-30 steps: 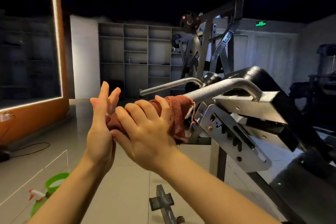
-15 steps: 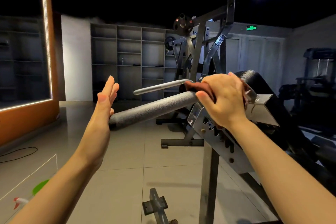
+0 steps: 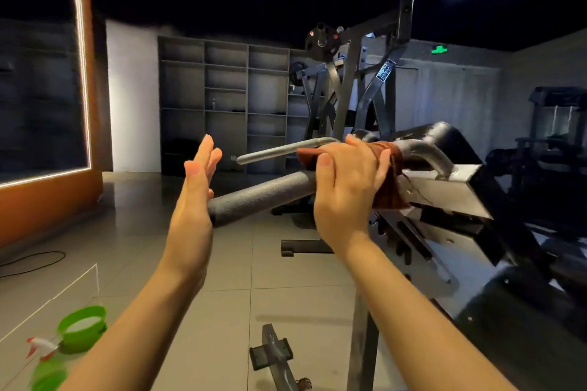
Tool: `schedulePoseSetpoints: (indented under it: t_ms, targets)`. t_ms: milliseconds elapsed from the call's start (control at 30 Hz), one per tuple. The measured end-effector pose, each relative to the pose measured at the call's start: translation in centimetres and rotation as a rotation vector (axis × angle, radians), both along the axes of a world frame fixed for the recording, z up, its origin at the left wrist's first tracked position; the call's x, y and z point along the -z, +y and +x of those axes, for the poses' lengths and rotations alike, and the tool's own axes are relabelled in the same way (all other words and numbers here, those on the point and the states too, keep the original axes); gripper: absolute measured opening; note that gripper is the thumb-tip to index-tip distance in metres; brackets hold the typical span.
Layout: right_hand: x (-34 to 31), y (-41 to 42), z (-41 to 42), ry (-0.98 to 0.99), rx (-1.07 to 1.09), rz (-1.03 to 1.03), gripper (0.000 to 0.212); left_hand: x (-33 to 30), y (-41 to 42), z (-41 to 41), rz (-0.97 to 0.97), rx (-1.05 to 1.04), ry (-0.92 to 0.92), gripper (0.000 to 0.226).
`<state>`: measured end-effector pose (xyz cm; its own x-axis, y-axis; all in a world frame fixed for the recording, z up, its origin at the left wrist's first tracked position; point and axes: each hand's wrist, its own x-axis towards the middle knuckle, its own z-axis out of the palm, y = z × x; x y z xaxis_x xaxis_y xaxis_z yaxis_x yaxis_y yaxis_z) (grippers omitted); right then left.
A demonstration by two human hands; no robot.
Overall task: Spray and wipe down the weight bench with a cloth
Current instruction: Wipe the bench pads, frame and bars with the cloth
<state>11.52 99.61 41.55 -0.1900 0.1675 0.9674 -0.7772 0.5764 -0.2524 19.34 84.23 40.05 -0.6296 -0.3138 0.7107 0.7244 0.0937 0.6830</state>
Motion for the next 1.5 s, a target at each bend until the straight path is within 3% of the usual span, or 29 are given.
schedulePoseSetpoints:
  t_ms: [200, 300, 467, 567, 700, 800, 1033, 1167, 1333, 1500]
  targets:
    - [3.1, -7.1, 4.9, 0.118, -0.073, 0.485, 0.037, 0.5, 0.0, 0.9, 0.152, 0.072, 0.001, 0.05]
    - [1.8, -4.9, 3.2, 0.237, 0.067, 0.646, 0.042, 0.7, -0.5, 0.8, 0.114, 0.053, 0.027, 0.051]
    - [-2.1, 3.4, -1.3, 0.185, 0.161, 0.595, 0.048, 0.2, -0.8, -0.6, -0.107, -0.045, 0.064, 0.063]
    - [-3.3, 9.7, -4.1, 0.06, 0.231, 0.454, 0.047, 0.3, -0.5, -0.8, -0.177, -0.107, 0.076, 0.054]
    - [-3.4, 13.3, -5.5, -0.12, 0.285, 0.196, 0.052, 0.2, -0.4, -0.9, -0.184, -0.123, 0.081, 0.052]
    - [-3.0, 11.6, -4.9, -0.125, 0.195, 0.1, 0.049, 0.2, -0.3, -1.0, -0.123, -0.077, 0.087, 0.056]
    - [0.7, -0.2, 0.5, 0.075, 0.027, 0.175, 0.038, -0.3, 0.4, -0.8, -0.073, -0.063, 0.071, 0.039]
    - [3.5, -5.3, 3.4, 0.193, -0.002, 0.44, 0.041, -0.2, 0.3, -1.1, 0.012, -0.076, 0.091, 0.039]
    - [1.7, -1.0, 1.1, 0.214, 0.094, 0.609, 0.043, 0.2, 1.3, -1.5, 0.111, -0.153, 0.186, 0.043]
    - [-1.7, 8.7, -2.5, -0.021, 0.198, 0.532, 0.047, 0.7, 0.9, -2.1, -0.144, -0.423, 0.293, 0.034]
